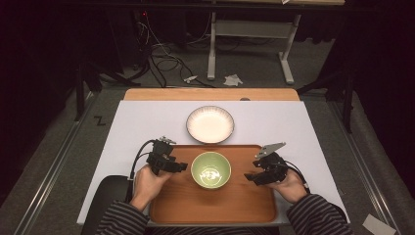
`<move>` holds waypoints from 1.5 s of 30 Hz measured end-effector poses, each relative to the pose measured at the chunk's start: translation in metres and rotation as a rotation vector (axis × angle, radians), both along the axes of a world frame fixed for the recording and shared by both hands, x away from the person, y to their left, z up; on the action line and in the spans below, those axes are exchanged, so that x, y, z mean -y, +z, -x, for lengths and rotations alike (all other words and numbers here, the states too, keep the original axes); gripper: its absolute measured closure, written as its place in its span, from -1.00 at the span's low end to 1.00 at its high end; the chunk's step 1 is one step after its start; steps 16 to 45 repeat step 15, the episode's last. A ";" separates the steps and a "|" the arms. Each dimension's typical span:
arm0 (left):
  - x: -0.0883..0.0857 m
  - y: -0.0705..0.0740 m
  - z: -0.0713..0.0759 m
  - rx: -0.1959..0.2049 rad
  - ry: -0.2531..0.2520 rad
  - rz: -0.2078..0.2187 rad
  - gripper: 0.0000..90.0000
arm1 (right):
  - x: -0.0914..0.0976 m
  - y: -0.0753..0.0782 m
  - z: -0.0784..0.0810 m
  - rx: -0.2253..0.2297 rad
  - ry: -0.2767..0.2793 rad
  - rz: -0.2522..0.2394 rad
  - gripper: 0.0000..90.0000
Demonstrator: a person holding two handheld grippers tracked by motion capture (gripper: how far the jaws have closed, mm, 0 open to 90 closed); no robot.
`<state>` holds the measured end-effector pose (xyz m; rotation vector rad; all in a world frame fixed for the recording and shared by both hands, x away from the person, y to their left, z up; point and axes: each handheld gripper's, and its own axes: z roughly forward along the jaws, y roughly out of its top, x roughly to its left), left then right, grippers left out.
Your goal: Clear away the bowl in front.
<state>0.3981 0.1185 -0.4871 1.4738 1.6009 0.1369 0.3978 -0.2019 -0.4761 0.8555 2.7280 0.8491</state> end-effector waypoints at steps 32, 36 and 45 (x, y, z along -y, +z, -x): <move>0.003 -0.005 0.000 -0.016 -0.015 -0.037 -0.10 | 0.000 0.000 -0.001 -0.006 -0.006 -0.001 -0.11; 0.003 -0.005 0.000 -0.016 -0.015 -0.037 -0.10 | 0.000 0.000 -0.001 -0.006 -0.006 -0.001 -0.11; 0.003 -0.005 0.000 -0.016 -0.015 -0.037 -0.10 | 0.000 0.000 -0.001 -0.006 -0.006 -0.001 -0.11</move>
